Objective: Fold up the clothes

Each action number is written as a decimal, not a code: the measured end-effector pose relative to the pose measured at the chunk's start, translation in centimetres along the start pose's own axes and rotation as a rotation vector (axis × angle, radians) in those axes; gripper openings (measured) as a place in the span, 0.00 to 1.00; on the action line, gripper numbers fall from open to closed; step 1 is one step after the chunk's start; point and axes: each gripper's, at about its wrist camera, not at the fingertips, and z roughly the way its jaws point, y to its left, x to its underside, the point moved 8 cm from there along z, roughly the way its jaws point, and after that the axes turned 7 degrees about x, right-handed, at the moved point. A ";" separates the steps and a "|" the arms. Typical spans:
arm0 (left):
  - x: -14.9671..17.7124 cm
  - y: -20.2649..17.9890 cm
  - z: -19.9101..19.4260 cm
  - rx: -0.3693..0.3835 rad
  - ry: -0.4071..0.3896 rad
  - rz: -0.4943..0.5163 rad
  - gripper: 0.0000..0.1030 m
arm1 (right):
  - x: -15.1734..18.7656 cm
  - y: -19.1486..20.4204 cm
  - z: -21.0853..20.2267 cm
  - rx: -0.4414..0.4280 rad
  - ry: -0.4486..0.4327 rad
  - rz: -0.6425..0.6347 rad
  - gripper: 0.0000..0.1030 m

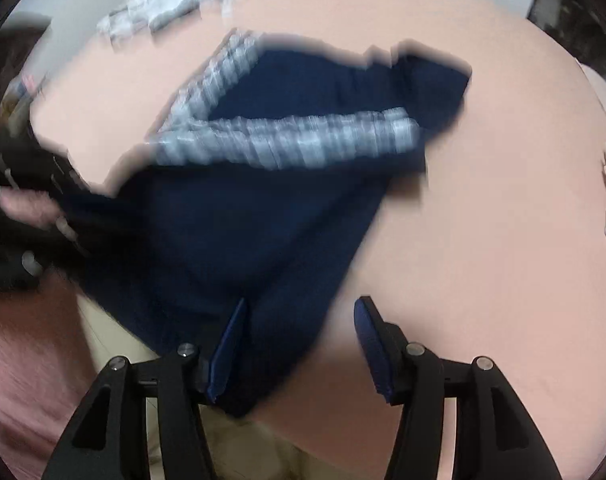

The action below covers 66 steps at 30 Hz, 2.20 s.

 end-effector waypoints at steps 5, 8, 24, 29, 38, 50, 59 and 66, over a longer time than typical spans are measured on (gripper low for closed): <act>-2.9 0.6 -4.0 0.071 -0.262 -0.051 0.14 | -0.4 -5.4 -3.2 -0.094 -0.072 0.232 0.54; -6.0 0.0 -3.0 0.105 -0.299 -0.057 0.14 | -3.5 -7.3 -2.3 -0.039 -0.106 0.328 0.54; -12.6 -2.3 4.0 -0.073 -0.194 0.220 0.09 | -6.6 -8.8 2.9 -0.006 -0.069 0.241 0.54; -13.0 -0.2 1.3 -0.040 -0.286 0.088 0.06 | -7.0 -9.6 2.7 -0.055 -0.089 0.271 0.54; -11.2 6.7 -2.6 0.042 -0.341 -0.119 0.06 | -15.2 -7.3 4.5 -0.111 -0.148 0.292 0.54; -11.5 13.2 -3.3 0.032 -0.216 -0.162 0.06 | -17.2 -6.7 7.2 -0.098 -0.106 0.291 0.54; -10.9 15.8 -6.5 -0.122 -0.262 -0.157 0.16 | -17.5 -8.2 4.8 0.043 -0.172 0.238 0.54; -10.2 11.1 -2.9 -0.109 -0.161 0.006 0.16 | -17.9 -5.3 7.4 0.078 -0.092 0.125 0.54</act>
